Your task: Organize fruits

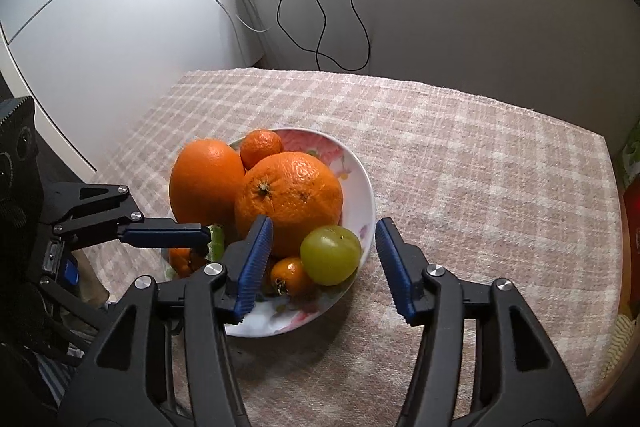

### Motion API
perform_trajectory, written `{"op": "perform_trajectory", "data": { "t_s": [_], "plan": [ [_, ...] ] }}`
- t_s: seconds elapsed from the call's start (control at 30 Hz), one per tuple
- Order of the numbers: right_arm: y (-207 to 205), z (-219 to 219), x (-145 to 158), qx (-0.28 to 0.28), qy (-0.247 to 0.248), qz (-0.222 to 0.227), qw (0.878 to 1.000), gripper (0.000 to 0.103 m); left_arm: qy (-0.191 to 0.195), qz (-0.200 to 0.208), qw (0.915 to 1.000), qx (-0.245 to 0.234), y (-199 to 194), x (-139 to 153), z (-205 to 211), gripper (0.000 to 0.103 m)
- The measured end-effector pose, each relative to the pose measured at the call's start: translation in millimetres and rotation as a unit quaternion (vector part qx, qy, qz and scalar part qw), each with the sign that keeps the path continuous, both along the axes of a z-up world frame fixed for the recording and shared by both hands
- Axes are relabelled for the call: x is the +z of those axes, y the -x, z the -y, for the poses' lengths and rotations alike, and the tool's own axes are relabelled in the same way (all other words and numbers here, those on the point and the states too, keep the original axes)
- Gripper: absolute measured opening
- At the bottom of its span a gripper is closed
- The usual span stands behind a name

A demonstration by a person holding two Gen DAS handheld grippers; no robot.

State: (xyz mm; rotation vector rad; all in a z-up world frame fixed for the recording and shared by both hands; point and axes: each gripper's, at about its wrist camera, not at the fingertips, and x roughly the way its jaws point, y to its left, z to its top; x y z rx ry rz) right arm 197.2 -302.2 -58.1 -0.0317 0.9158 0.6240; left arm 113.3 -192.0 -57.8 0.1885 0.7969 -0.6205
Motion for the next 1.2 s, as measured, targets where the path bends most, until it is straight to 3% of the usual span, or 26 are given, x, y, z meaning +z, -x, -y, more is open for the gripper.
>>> {"op": "perform_trajectory", "data": {
  "t_s": [0.63,0.73,0.83,0.9,0.97,1.1,1.2],
  "plan": [
    [22.6,5.5,18.9,-0.019,0.001,0.023,1.0,0.062,0.012,0.007,0.9998,0.012,15.1,10.0,-15.7,0.04],
    [30.5,5.3,24.2,-0.03,0.005,0.036,0.999,0.074,0.018,0.007,0.9997,0.018,17.2,11.7,-20.5,0.047],
    [41.1,5.9,29.7,-0.044,0.006,0.045,0.998,0.075,0.021,0.007,0.9993,0.029,21.3,12.1,-25.9,0.05],
    [48.0,5.0,32.0,-0.057,0.014,0.055,0.997,0.075,0.024,0.007,0.9989,0.04,24.6,12.3,-30.8,0.059],
    [56.8,5.0,34.7,-0.075,0.023,0.067,0.995,0.085,0.026,0.008,0.9983,0.051,27.3,13.2,-34.7,0.063],
    [74.8,6.4,40.0,-0.109,0.035,0.091,0.989,0.088,0.028,0.009,0.9963,0.081,33.8,15.0,-44.0,0.072],
    [88.4,6.1,42.3,-0.132,0.051,0.11,0.984,0.095,0.024,0.01,0.9935,0.111,38.7,14.4,-51.4,0.073]
  ]
}}
